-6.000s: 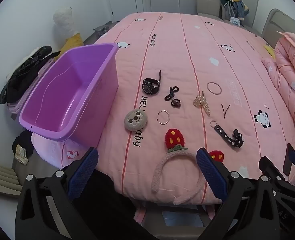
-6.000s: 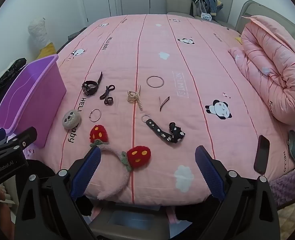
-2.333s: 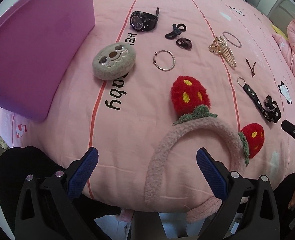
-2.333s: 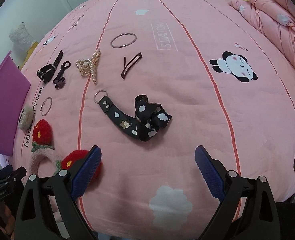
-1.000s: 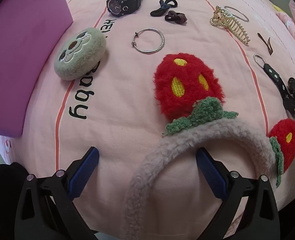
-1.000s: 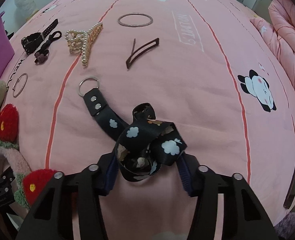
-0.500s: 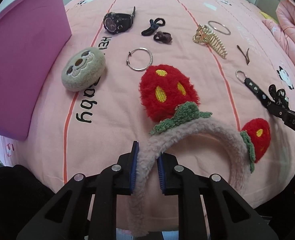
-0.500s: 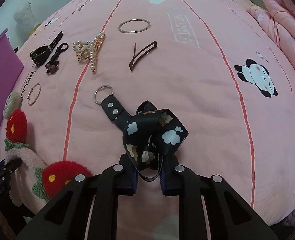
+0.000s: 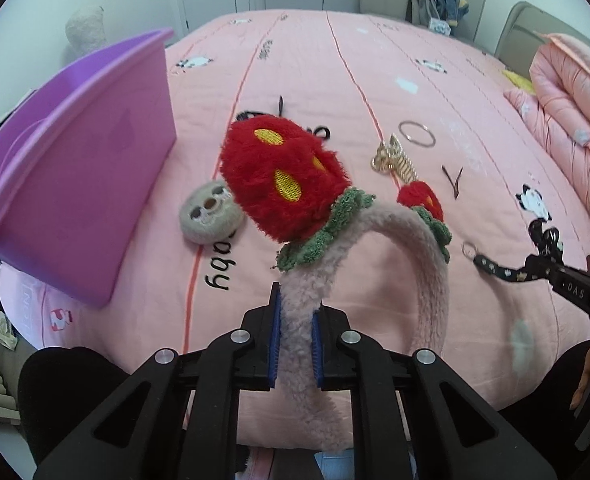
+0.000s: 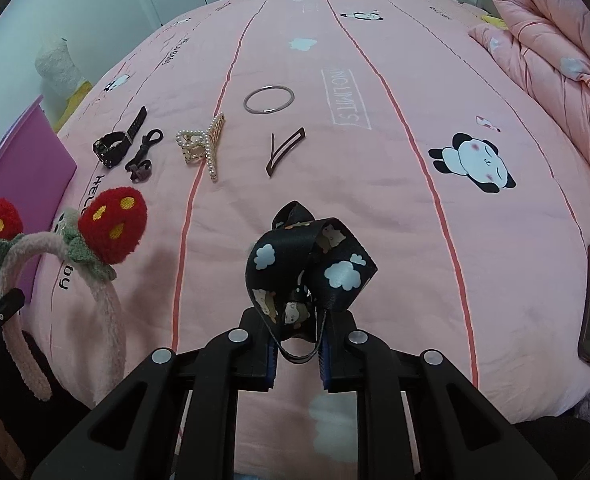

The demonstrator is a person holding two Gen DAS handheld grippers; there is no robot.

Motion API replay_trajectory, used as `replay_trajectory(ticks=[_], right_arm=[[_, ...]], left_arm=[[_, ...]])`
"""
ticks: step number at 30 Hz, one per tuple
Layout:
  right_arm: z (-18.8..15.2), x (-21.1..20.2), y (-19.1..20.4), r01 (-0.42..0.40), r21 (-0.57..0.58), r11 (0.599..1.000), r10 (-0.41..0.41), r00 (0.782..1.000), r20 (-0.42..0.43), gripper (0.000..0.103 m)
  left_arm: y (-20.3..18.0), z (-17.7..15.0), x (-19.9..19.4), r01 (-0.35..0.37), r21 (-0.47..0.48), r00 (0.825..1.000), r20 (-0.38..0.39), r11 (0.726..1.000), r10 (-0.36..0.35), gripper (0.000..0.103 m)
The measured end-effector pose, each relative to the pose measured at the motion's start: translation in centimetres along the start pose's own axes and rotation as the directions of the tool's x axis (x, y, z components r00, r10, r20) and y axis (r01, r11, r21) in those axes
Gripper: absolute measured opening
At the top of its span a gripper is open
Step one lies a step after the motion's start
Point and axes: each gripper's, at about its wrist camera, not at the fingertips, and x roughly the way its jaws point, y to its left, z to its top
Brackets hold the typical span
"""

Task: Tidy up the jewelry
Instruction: 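Carry the lanyard and headband into the purple tub and open both tools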

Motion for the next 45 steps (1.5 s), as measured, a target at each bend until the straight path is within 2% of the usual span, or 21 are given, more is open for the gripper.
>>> replay_trajectory(ticks=[6, 15, 20, 23, 27, 30, 38, 43, 45], right_arm=[[0.0, -3.3, 1.1, -0.009, -0.013, 1.000, 0.010, 0.998, 0.054, 0.015], [2.0, -8.2, 4.6, -0.051, -0.081, 0.995, 0.063, 0.988, 0.143, 0.015], [4.2, -10.9, 8.2, -0.114, -0.142, 0.983, 0.141, 0.971, 0.191, 0.015], [5.9, -12.6, 11.0, -0.161, -0.189, 0.969, 0.202, 0.953, 0.224, 0.015], [8.4, -14.2, 15.6, -0.217, -0.272, 0.937, 0.287, 0.925, 0.249, 0.015], [10.2, -14.8, 19.9, -0.256, -0.340, 0.905, 0.348, 0.904, 0.247, 0.015], [14.0, -14.7, 32.1, -0.357, -0.476, 0.804, 0.493, 0.847, 0.197, 0.015], [15.4, -12.7, 38.5, -0.413, -0.517, 0.750, 0.543, 0.830, 0.124, 0.015], [15.7, -11.5, 40.8, -0.421, -0.537, 0.731, 0.546, 0.833, 0.091, 0.015]], left_arm=[[1.2, 0.9, -2.9, -0.001, -0.035, 0.998, 0.059, 0.999, 0.003, 0.012], [3.8, 2.8, -7.3, 0.000, -0.105, 0.991, 0.130, 0.994, 0.013, 0.012], [5.4, 4.5, -10.5, 0.003, -0.135, 0.981, 0.194, 0.991, 0.023, 0.012], [6.9, 5.7, -12.4, 0.000, -0.150, 0.972, 0.231, 0.989, 0.035, 0.012], [10.2, 7.7, -14.7, -0.041, -0.185, 0.956, 0.278, 0.982, 0.092, 0.012], [13.1, 8.7, -16.0, -0.101, -0.215, 0.939, 0.301, 0.971, 0.164, 0.012], [22.4, 10.2, -17.5, -0.223, -0.333, 0.901, 0.289, 0.916, 0.325, 0.012], [26.0, 10.6, -16.6, -0.282, -0.362, 0.890, 0.248, 0.889, 0.383, 0.013], [27.0, 10.6, -15.7, -0.312, -0.363, 0.883, 0.231, 0.878, 0.409, 0.013]])
